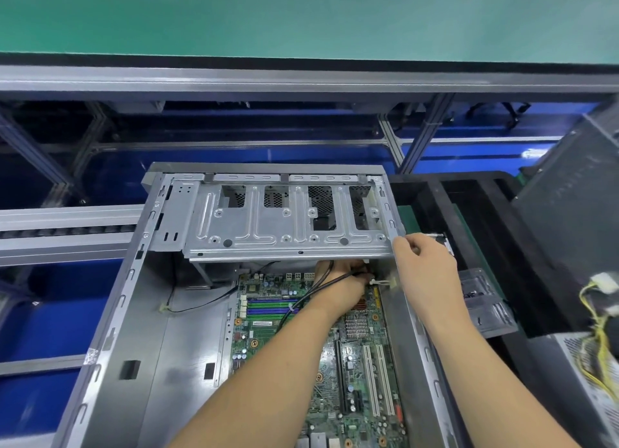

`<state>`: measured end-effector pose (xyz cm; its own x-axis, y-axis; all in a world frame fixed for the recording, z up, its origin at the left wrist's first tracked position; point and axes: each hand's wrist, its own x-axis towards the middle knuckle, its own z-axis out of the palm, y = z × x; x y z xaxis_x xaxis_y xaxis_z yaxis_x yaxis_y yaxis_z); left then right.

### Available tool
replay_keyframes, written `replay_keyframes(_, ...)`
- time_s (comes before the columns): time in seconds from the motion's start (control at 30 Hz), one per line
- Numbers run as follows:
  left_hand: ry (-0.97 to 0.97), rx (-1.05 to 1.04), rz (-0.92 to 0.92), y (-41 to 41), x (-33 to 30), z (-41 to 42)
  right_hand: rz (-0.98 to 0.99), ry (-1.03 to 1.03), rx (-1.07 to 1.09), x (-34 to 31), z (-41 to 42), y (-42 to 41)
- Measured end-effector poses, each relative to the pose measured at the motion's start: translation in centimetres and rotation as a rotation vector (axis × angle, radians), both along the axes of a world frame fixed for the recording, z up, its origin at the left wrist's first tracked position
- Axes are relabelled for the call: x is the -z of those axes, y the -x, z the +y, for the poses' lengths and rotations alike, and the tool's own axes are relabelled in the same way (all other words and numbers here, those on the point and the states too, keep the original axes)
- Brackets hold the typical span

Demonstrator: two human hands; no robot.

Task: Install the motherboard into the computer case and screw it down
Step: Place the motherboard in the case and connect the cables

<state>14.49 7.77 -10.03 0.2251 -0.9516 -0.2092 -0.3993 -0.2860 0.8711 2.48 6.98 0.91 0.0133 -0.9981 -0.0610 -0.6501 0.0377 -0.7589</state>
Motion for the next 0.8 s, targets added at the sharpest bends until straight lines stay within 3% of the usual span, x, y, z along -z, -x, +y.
replay_keyframes(0.2,0.000,0.004,-0.121,0.26,-0.42,-0.04,-0.016,0.001,0.012,0.14,-0.09,0.09)
replay_keyframes(0.8,0.002,0.032,-0.067,0.01,-0.89,0.61,-0.008,-0.020,0.009,0.02,0.03,0.14)
